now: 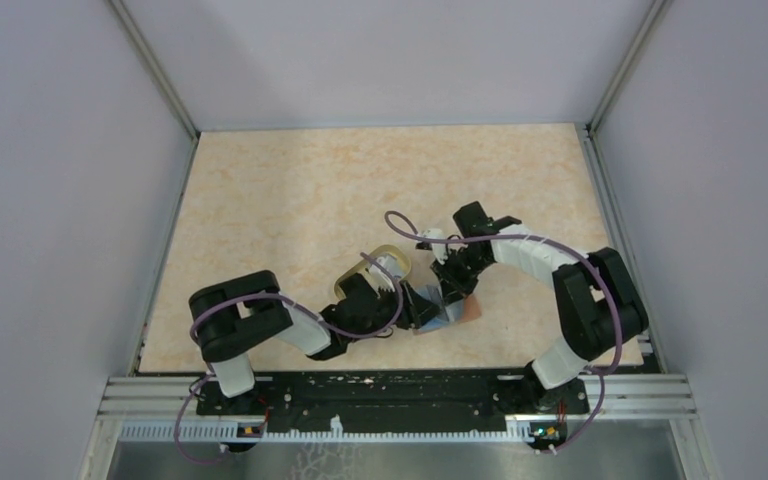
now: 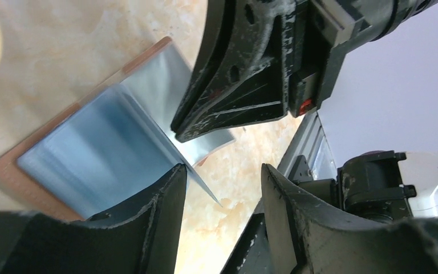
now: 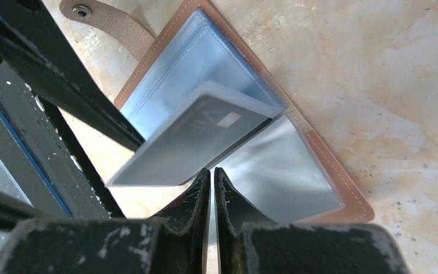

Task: Put the credit cards into the card holder
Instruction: Insert the credit card into the card holder, then pick up the credit card from the storage box.

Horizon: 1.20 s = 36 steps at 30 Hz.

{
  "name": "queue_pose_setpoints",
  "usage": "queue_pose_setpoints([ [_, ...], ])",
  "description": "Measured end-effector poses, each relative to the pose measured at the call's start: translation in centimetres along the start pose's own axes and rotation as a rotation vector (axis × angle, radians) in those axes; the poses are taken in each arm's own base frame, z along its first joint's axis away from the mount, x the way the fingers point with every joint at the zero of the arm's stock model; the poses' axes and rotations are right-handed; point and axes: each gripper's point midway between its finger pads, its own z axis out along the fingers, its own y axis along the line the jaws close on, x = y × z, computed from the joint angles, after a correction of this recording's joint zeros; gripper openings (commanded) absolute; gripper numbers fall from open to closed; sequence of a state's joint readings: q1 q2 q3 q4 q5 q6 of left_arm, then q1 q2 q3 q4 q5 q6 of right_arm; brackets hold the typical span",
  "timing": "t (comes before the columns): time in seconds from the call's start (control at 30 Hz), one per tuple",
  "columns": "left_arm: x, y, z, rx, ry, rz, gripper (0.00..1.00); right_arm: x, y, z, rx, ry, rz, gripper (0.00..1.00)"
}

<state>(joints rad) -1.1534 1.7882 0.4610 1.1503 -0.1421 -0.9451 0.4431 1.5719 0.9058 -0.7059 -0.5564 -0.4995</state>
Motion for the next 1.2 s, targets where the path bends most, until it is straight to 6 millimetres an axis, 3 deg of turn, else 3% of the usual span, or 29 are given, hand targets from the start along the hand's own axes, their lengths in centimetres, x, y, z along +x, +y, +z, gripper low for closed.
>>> queue_pose_setpoints([
  [0.2,-0.6,-1.6,1.5,0.036,-0.001,0.014,0.63,-0.5,-0.8,-1.0,0.042,-0.037,0.020,0.05],
  [0.37,-0.4,-1.8,3.1,0.036,0.020,0.027,0.64,-1.2,-2.4,-3.0,0.109,-0.113,0.062,0.05],
  [0.6,0.8,0.0,5.9,0.002,0.085,0.046,0.64,-1.8,-5.1,-7.7,0.244,-0.261,0.137,0.05],
  [0.77,1.8,1.1,6.7,0.005,0.138,0.040,0.63,-2.4,-5.2,-9.9,0.254,-0.351,0.146,0.05],
  [0.87,1.9,0.9,6.6,0.021,0.147,0.046,0.62,-2.8,-4.1,-9.5,0.180,-0.371,0.138,0.02],
  [1.0,1.5,0.2,5.9,0.035,0.151,0.078,0.61,-2.2,-2.6,-7.6,0.033,-0.337,0.162,0.00],
  [1.2,-1.3,-3.3,4.6,0.105,0.100,0.144,0.60,-0.3,-1.7,-3.6,-0.070,-0.185,0.211,0.00],
])
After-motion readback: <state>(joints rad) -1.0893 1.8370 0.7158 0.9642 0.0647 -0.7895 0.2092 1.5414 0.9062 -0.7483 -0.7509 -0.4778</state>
